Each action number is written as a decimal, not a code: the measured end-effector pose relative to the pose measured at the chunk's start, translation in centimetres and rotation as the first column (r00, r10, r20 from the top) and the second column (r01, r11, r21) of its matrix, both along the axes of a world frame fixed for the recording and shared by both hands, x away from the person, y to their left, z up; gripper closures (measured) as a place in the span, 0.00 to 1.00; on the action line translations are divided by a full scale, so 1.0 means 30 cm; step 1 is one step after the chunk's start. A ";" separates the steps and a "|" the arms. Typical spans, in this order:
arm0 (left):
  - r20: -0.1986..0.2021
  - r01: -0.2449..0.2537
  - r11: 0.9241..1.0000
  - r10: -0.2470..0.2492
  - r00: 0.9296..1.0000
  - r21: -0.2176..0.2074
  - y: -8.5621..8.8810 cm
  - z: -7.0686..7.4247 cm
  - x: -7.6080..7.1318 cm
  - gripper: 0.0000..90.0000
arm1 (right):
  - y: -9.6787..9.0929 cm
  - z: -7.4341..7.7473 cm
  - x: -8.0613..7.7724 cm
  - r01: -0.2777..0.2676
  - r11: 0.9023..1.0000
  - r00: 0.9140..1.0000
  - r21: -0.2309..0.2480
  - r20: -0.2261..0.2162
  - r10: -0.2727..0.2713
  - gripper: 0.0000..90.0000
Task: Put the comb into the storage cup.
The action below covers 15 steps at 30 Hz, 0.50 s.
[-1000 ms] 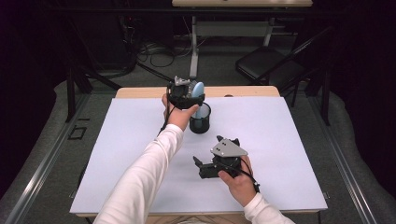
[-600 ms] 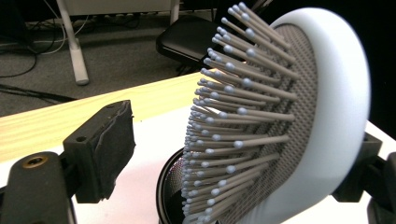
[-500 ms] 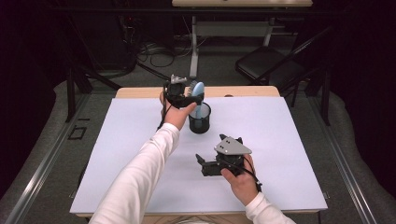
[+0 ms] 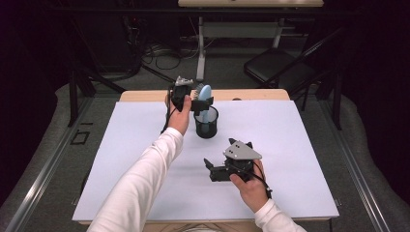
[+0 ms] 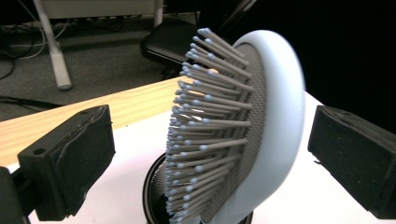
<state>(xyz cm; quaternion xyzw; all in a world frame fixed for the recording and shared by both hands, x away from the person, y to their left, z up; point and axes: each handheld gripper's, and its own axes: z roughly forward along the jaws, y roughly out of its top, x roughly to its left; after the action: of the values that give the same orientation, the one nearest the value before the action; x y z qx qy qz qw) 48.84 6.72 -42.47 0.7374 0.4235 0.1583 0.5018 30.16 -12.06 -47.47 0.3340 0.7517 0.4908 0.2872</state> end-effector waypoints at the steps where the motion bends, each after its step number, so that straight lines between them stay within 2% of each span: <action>1: 0.000 0.002 1.000 -0.002 1.000 0.001 0.001 0.002 -0.001 0.01 | 0.000 0.000 0.001 0.000 1.000 1.000 0.000 -0.001 0.000 0.00; 7: 0.005 0.005 1.000 -0.005 1.000 0.023 0.005 0.009 -0.005 0.01 | 0.000 0.001 -0.001 0.000 1.000 1.000 0.000 0.003 0.000 0.00; 11: -0.003 0.010 1.000 -0.010 1.000 0.020 0.010 0.014 -0.006 0.01 | 0.001 0.000 -0.001 0.002 1.000 1.000 -0.001 0.002 -0.002 0.00; 15: 0.000 0.017 0.999 -0.017 1.000 0.033 0.016 0.019 -0.008 0.01 | 0.000 0.001 -0.001 0.004 1.000 1.000 -0.001 0.004 -0.004 0.00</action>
<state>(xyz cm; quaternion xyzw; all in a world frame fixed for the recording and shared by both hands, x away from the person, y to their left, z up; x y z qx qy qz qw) 48.59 7.19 -41.91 0.7490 0.4147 0.1610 0.4910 30.12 -12.05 -47.44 0.3345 0.7507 0.4904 0.2899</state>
